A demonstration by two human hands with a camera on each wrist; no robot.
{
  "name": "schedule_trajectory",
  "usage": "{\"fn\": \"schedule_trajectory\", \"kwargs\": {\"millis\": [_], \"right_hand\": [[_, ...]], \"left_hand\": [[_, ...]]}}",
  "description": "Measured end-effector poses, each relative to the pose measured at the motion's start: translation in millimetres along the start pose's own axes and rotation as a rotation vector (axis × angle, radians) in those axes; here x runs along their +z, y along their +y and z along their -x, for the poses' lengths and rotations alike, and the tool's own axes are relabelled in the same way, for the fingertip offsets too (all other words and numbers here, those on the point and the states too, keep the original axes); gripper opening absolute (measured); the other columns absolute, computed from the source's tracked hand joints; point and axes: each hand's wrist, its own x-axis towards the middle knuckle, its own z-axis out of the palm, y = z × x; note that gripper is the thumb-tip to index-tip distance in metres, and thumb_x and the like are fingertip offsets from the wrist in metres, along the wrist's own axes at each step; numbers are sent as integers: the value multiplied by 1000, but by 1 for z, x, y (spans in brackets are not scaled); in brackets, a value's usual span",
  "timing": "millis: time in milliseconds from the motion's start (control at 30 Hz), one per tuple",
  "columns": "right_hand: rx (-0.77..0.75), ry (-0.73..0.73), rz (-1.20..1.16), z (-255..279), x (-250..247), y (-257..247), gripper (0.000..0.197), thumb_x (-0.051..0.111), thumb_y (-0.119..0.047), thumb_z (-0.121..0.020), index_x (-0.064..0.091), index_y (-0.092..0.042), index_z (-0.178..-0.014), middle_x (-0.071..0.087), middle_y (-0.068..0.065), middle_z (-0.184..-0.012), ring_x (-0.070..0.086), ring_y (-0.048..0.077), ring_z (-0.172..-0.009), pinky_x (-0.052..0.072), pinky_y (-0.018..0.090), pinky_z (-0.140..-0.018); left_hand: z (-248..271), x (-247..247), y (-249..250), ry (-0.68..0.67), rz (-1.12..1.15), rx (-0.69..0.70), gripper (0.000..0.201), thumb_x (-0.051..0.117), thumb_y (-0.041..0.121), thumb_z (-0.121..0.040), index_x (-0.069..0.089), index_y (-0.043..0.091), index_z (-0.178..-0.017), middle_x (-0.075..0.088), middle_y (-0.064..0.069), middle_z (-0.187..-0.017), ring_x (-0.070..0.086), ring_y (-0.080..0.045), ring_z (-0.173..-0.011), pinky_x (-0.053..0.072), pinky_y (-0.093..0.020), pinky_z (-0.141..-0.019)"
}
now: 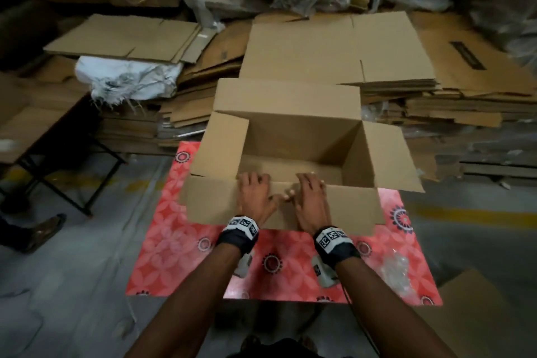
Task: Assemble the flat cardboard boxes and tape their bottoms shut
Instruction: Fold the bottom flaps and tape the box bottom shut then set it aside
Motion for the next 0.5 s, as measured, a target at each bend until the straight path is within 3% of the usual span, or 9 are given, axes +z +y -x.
{"fn": "schedule_trajectory", "kwargs": {"millis": [100,167,200,300,367,433,500], "right_hand": [[72,-16,-15,-15,23,-16,48,35,-42,-95,62,-18,-127,60,5,-127,47,27,-132,5,53,-122],[89,-41,4,-19,30,-12,53,29,-57,-95,65,-22,-112,62,2,-117,45,24,-130,-4,50,-122],[75,-57,13,-21,31,-8,54,29,-61,-94,64,-23,-108,61,1,-114,44,23,-128,-6,49,-122],[37,-67,50,-28,32,-1,46,35,-62,-94,60,-25,-107,59,-1,-111,45,24,-122,0,52,-122],[42,-42,75,-31,36,0,42,37,-59,-94,59,-25,-105,60,-1,-108,47,26,-118,7,55,-121],[37,-11,122,-32,38,-2,40,38,-57,-95,59,-24,-103,60,0,-106,49,28,-113,13,56,-120],[34,12,152,-30,41,-1,40,37,-56,-96,59,-23,-102,59,2,-104,51,30,-108,16,57,-119]], "left_hand": [[0,-11,-13,105,296,40,32,58,31,-86,65,16,-113,69,-11,-103,59,-37,-97,50,-45,-84],[-8,-23,-36,95,364,41,29,58,16,-90,65,16,-118,69,-12,-107,60,-38,-103,52,-45,-84],[-12,-29,-50,73,308,60,32,56,16,-91,65,17,-123,67,-14,-112,56,-39,-110,51,-47,-89],[-26,-40,-85,-95,-59,89,38,44,43,-98,66,36,-129,50,-10,-139,32,-39,-134,29,-59,-112],[-32,-41,-95,-237,-139,73,47,32,59,-102,66,42,-130,35,-7,-154,21,-38,-143,13,-63,-118],[-34,-43,-96,-281,-126,49,54,25,66,-102,67,44,-130,29,-4,-159,19,-36,-145,11,-62,-119],[-35,-49,-92,-243,-127,76,57,25,65,-103,71,41,-125,27,0,-162,19,-36,-145,13,-60,-119]]}}
